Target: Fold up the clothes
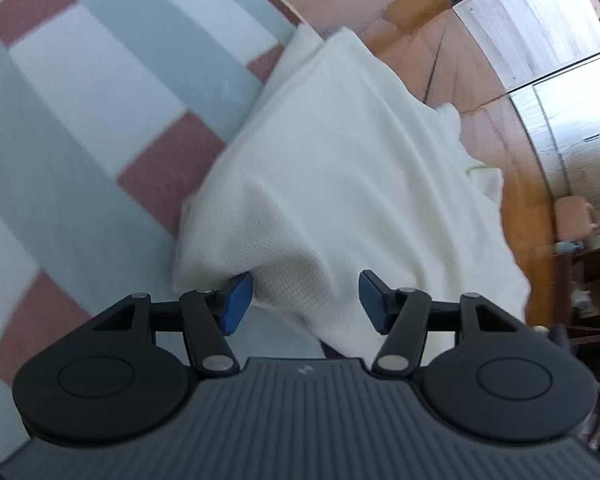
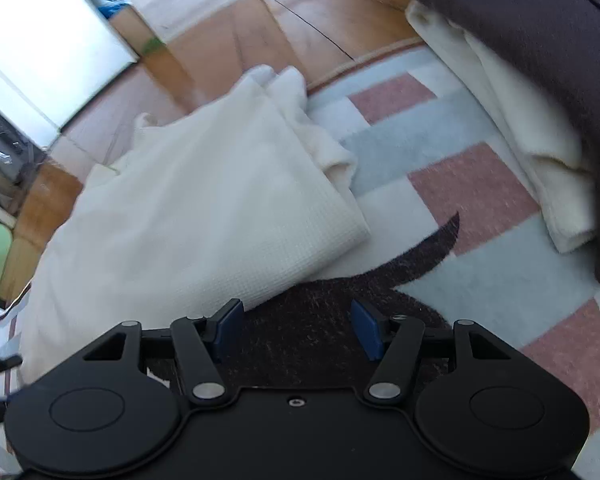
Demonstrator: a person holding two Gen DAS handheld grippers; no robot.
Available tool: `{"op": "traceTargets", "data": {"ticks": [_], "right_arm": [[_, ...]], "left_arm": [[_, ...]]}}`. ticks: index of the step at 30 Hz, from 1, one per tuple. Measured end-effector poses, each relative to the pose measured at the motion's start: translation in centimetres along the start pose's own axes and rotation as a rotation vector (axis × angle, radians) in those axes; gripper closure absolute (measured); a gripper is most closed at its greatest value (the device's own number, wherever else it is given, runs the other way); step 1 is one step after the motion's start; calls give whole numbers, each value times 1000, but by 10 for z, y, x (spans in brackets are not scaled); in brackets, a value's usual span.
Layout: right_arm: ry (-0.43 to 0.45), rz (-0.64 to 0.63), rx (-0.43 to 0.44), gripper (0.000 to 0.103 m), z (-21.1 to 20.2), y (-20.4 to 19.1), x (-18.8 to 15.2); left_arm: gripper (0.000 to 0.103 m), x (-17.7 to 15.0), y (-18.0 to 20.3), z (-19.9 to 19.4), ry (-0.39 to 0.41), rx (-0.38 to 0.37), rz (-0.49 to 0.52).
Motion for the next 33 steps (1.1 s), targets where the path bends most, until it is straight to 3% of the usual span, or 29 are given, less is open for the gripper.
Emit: {"op": "traceTargets", "data": {"ticks": [6, 10, 16, 22, 24, 25, 26, 27, 28, 30, 33], "right_arm": [[-3, -20, 0, 37, 5, 0, 4], [-1, 65, 29, 36, 10, 7, 11], [42, 27, 35, 35, 25, 1, 20], [86, -12, 41, 35, 39, -4, 29], [100, -25, 43, 34, 44, -6, 32], [113, -24, 45, 37, 47, -7, 33], [127, -19, 45, 65, 50, -9, 34], [121, -28, 48, 88, 54, -12, 36], [117, -43, 55, 93, 55, -15, 40], [186, -50, 76, 93, 40, -20, 48], [254, -38, 138, 95, 1, -22, 54]], "left_arm": [[46, 5, 9, 0, 52, 64, 97], [42, 2, 6, -8, 34, 28, 82], [42, -8, -20, 3, -120, -34, -99], [35, 3, -42, 18, 23, -125, -345], [44, 5, -42, 23, 70, -159, -331], [85, 4, -39, 25, 95, -141, -292], [97, 4, -37, 26, 102, -120, -253], [97, 5, -37, 21, 122, -141, -252], [97, 7, -37, 14, 151, -178, -266], [97, 8, -37, 2, 178, -214, -285], [97, 2, -41, -2, 124, -161, -282]]}}
Point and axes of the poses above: each gripper's, at about its wrist camera, not at the fingertips, and z roughly the way its jaws point, y to its right, x to its top, the point moved 1 cm from there along z, roughly the way its jaws point, and after that the axes turned 8 degrees about y, right-handed, at the moved point
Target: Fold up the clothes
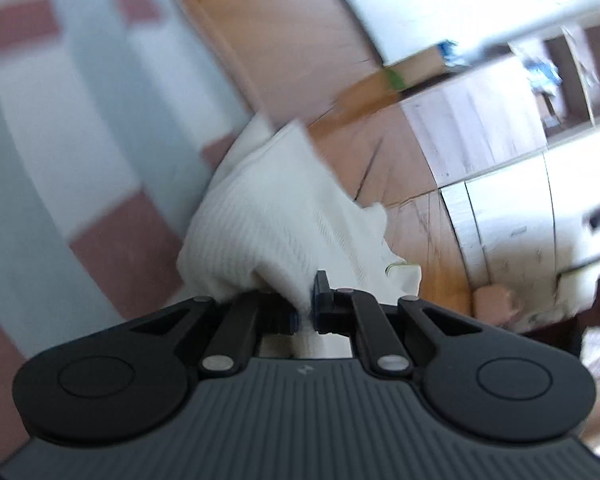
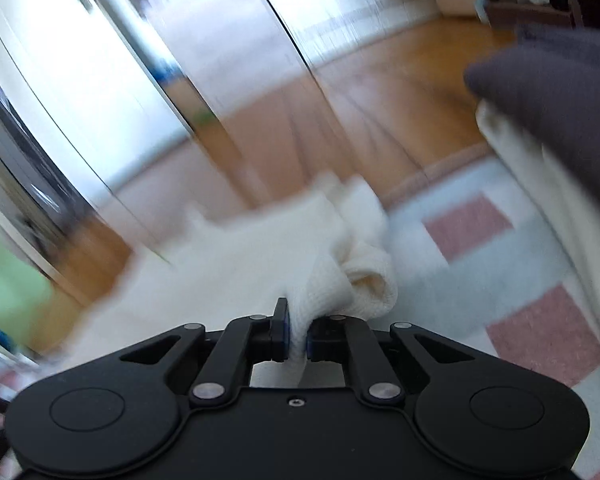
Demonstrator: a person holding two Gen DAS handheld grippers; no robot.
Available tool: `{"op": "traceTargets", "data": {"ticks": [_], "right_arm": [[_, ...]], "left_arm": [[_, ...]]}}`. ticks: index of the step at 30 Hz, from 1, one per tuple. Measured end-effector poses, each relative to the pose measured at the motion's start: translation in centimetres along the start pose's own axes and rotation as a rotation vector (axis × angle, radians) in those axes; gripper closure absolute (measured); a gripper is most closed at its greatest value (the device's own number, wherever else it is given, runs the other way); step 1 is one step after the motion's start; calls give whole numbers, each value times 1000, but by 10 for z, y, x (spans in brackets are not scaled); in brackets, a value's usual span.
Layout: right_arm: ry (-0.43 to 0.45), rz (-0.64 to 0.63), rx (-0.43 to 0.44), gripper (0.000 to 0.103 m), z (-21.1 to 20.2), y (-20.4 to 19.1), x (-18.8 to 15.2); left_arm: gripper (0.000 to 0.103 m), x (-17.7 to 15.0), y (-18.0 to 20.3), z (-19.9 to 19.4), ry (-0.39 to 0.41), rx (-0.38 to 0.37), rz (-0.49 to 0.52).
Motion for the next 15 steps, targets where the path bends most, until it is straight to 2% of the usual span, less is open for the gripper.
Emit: {"op": "traceTargets", "data": {"ticks": [2, 4, 6, 8, 15], "right_arm": [[8, -40, -9, 96, -20, -1, 3], [-44, -111, -91, 96, -16, 12, -9], [-98, -92, -142, 98, -8, 30, -22], [-110, -63, -169, 98, -6, 40, -31], [-106, -150, -183, 98, -8, 35, -28]], "left_arm": [[97, -3, -3, -4, -31, 40, 2], [97, -6, -6, -8, -61, 80, 3], [97, -9, -9, -12, -92, 120, 5], [97, -12, -12, -15, -122, 160, 6], [97, -18, 7, -38, -54, 305, 189]]}}
Point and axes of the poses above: each gripper's, at about its wrist camera, not at the fingertips, and z roughly the way its jaws point, y to its right, x to its top, the point moved 1 cm from there along z, roughly the way its jaws point, and after that the axes turned 8 degrees about y, right-handed, at the moved point
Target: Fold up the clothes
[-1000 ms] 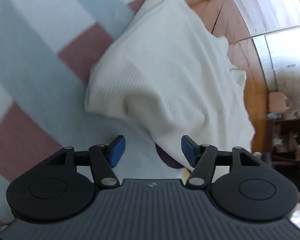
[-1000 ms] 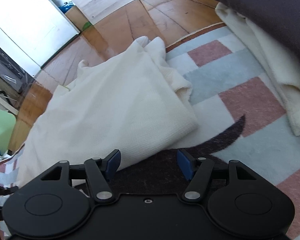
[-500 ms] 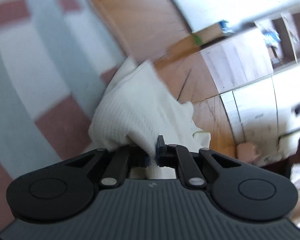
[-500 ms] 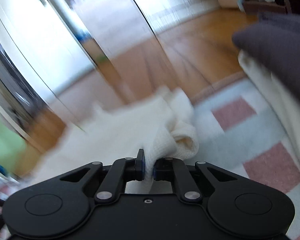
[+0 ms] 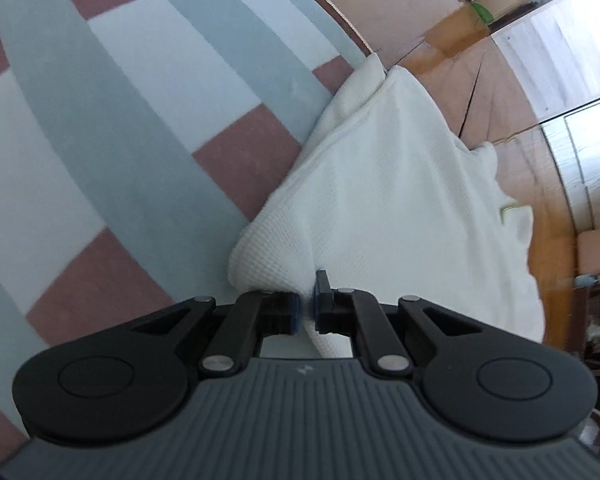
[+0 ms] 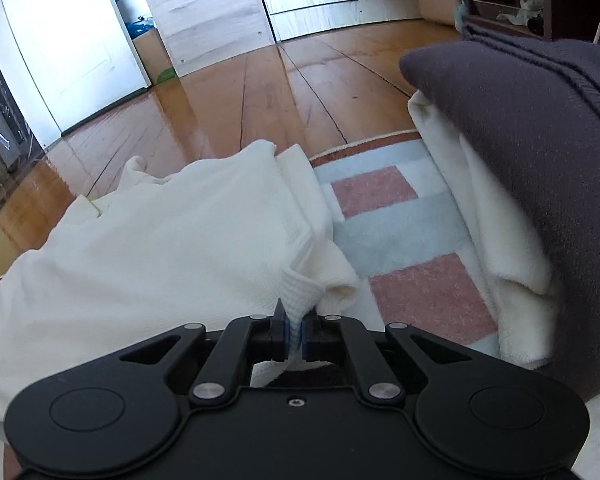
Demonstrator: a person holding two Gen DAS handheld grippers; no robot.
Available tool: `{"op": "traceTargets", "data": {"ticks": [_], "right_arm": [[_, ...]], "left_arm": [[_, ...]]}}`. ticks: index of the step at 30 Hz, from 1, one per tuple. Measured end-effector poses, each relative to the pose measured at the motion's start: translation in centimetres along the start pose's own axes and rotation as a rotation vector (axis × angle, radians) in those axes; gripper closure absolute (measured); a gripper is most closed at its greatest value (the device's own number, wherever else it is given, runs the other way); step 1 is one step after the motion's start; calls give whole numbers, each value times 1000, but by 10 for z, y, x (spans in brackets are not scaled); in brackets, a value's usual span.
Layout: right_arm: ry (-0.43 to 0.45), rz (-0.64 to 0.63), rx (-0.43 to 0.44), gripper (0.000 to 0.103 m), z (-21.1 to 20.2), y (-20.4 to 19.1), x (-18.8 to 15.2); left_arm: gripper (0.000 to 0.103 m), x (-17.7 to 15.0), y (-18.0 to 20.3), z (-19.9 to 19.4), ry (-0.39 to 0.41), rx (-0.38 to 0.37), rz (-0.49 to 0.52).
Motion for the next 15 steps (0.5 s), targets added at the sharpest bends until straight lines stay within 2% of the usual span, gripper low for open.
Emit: {"op": "traceTargets", "data": {"ticks": [6, 9, 10, 11, 13, 15], "right_arm": [[-12, -57, -22, 98, 0, -1, -2], [-31, -78, -34, 98, -1, -2, 2], [-47, -82, -29, 87, -1, -5, 10], [-62, -87, -24, 69, -1, -7, 18], [-93, -95, -14, 61, -1, -12, 35], [-124, -104, -3, 59, -2, -17, 51]], "left_arm": [[96, -5, 3, -23, 56, 84, 111], [93, -5, 12, -30, 96, 133, 167], [91, -6, 15, -33, 109, 149, 186], [89, -5, 16, -39, 122, 159, 190], [76, -5, 16, -55, 148, 171, 184], [66, -2, 23, -67, 157, 161, 198]]}}
Point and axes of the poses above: each gripper's, at about its wrist camera, not at the fingertips, and z roughly the way its jaws point, y to its right, x to its top, the point moved 1 cm from there along z, roughly the way its jaws point, and after that the axes turned 8 degrees about y, right-handed, at the moved point
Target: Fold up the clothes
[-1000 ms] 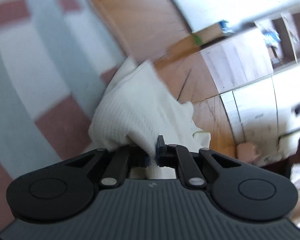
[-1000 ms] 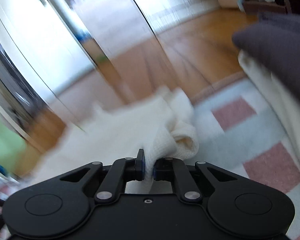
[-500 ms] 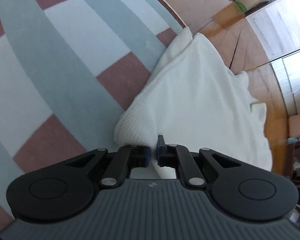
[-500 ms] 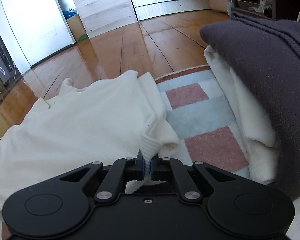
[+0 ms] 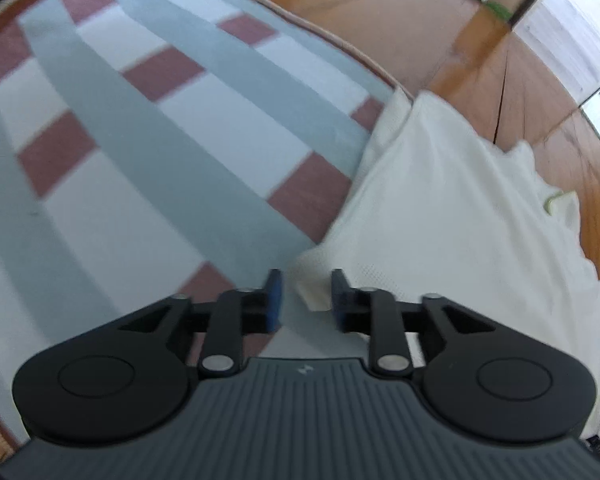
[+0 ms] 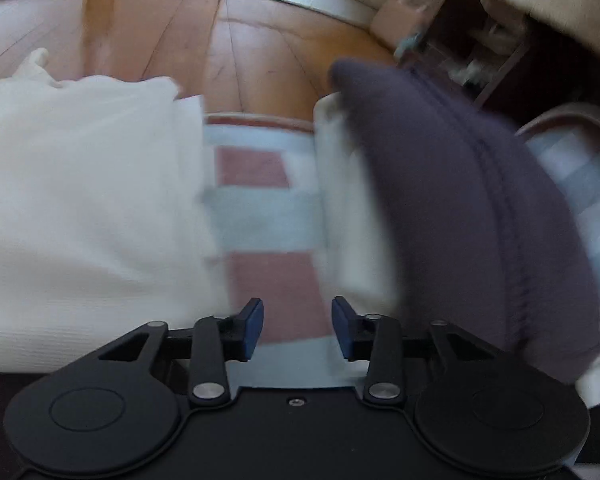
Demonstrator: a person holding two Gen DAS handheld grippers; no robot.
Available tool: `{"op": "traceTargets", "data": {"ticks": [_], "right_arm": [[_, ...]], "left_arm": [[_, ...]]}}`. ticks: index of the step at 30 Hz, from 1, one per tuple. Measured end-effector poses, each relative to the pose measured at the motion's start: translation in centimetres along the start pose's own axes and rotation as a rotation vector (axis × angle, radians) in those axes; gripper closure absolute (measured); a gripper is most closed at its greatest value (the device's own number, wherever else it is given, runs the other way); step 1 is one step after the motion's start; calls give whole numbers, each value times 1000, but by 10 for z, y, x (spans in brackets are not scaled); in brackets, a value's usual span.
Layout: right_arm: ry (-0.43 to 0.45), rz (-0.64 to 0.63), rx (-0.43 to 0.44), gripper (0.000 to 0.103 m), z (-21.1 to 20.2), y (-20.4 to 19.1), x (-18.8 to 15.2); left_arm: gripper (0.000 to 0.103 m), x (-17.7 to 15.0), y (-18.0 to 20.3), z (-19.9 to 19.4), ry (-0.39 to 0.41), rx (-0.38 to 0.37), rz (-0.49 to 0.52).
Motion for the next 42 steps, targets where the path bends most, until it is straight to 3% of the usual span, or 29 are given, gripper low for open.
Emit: {"op": "traceTargets", "data": {"ticks": [4, 5, 6, 9, 12, 15, 18, 21, 23, 24, 25, 27, 28, 31, 33, 39, 42], "right_arm": [[-61, -19, 23, 59, -4, -6, 33], [-96, -27, 75, 59, -1, -13, 47], [-168, -59, 196, 59, 9, -30, 69], [-365, -262, 464, 58, 38, -95, 131], [-373, -580, 549, 54, 61, -162, 166], [-358, -763, 517, 54, 102, -195, 168], [-373, -753, 492, 54, 154, -197, 158], [-399, -816, 386, 54, 198, -195, 138], [-382, -888, 328, 53, 212, -196, 126], [-364, -913, 317, 50, 214, -197, 122], [-346, -934, 305, 41, 215, -198, 119], [-326, -928, 307, 39, 215, -198, 117], [-322, -917, 315, 43, 214, -197, 117], [-386, -842, 353, 86, 214, -195, 119], [-379, -864, 332, 94, 206, -198, 116], [-289, -945, 309, 98, 168, -197, 113], [-267, -950, 239, 98, 156, -195, 114]], "left_arm": [[66, 26, 37, -12, -25, -116, 96], [64, 32, 46, -15, -31, -144, 119], [61, 40, 60, -15, -29, -189, 144], [53, 56, 116, 1, -12, -282, 251], [50, 58, 164, 35, -39, -320, 358], [50, 51, 185, 73, -124, -334, 339], [50, 40, 189, 100, -169, -327, 308], [50, 32, 183, 113, -161, -307, 279], [50, 28, 179, 119, -160, -331, 269], [50, 26, 179, 123, -169, -338, 276], [50, 25, 179, 127, -183, -328, 281], [50, 24, 180, 132, -203, -307, 292], [49, 23, 181, 133, -201, -307, 304], [47, 22, 184, 135, -195, -310, 336], [47, 21, 183, 133, -190, -323, 354], [47, 20, 181, 129, -156, -361, 383], [47, 19, 183, 123, -125, -327, 407]]}}
Point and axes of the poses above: each gripper's, at about its wrist camera, not at the fingertips, and z roughly the way its jaws point, y to its right, x to its top, the point moved 1 cm from there along z, roughly the way its jaws point, and after that the axes turned 8 degrees about y, right-handed, at the moved point
